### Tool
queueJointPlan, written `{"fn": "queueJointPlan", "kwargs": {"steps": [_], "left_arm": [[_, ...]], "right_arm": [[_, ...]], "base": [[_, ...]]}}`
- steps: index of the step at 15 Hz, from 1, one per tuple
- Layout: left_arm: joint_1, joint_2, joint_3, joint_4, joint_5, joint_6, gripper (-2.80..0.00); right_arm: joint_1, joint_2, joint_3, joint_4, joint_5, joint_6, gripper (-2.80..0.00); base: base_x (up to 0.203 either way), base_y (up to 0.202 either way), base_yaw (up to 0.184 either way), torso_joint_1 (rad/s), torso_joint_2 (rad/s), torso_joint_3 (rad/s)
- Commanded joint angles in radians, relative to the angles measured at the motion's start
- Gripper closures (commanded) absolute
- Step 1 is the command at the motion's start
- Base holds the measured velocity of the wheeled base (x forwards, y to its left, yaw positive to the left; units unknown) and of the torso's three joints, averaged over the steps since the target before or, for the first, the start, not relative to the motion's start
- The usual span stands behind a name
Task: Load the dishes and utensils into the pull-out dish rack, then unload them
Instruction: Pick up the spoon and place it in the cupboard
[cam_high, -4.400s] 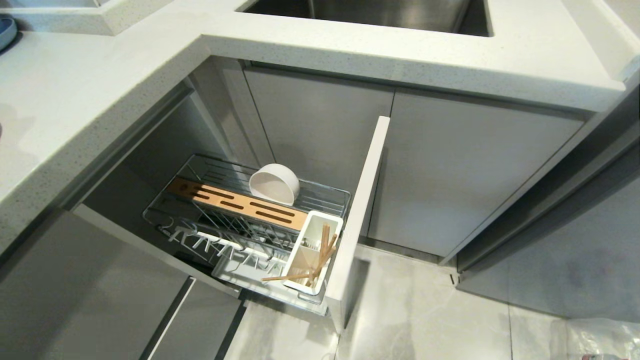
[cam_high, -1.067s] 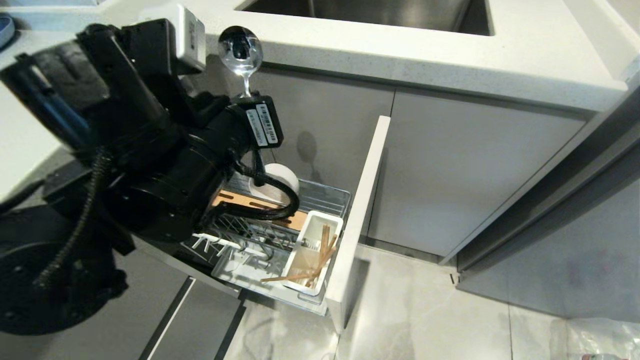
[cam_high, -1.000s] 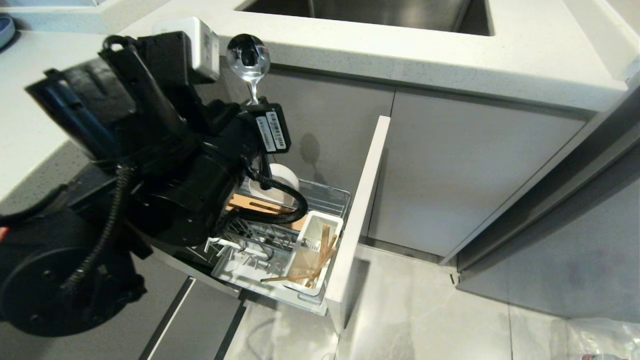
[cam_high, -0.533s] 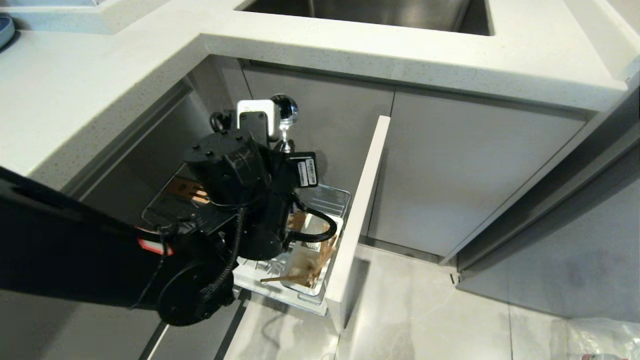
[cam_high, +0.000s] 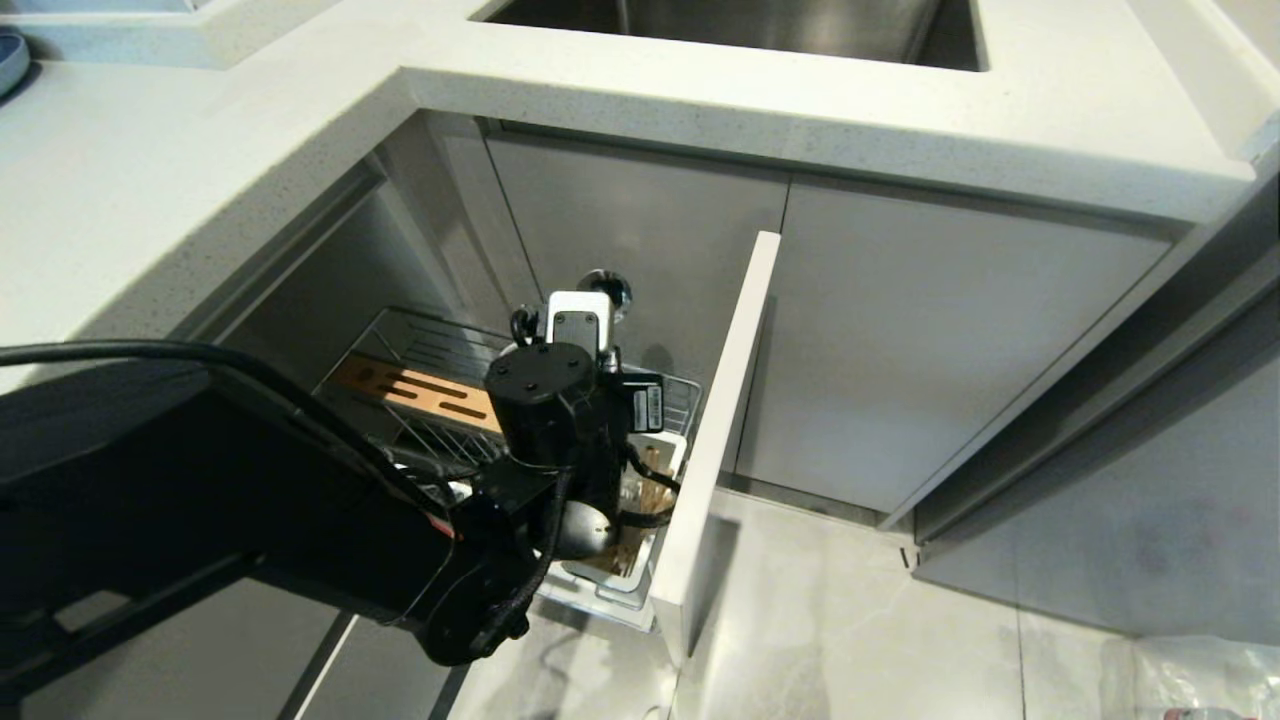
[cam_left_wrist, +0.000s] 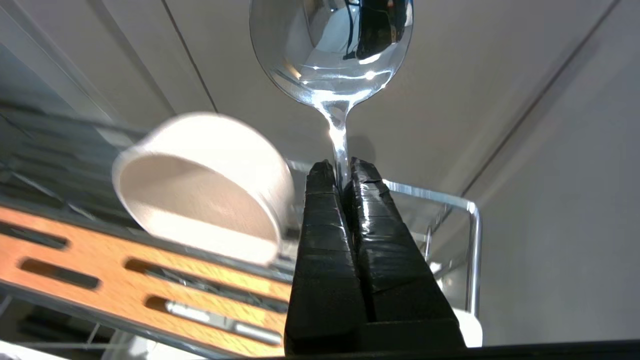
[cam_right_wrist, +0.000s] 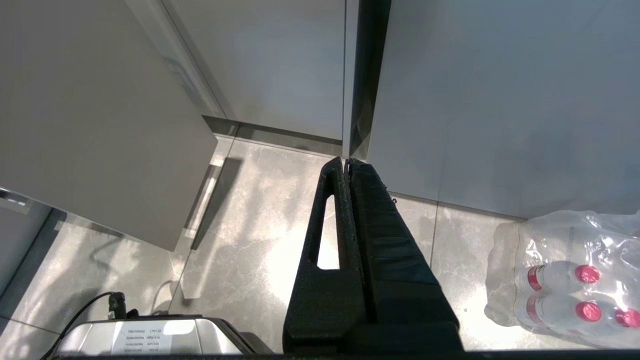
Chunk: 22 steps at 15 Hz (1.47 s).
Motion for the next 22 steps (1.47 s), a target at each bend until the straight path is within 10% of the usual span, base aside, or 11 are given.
{"fn": "queueJointPlan", "kwargs": {"steps": [1,22], "left_arm": [[0.0,0.036,0.0,-0.006,0.004,-0.003,0.0],[0.015,0.155,-0.028,-0.091,0.013,-0.015,0.0]], "right_arm": [[0.0,0.0,0.002,0.0,0.0,0.0,0.0],[0.0,0.0,0.002,0.0,0.0,0.0,0.0]], "base": [[0.0,0.0,0.0,0.0,0.0,0.0],[0.0,0.0,0.0,0.0,0.0,0.0]]}}
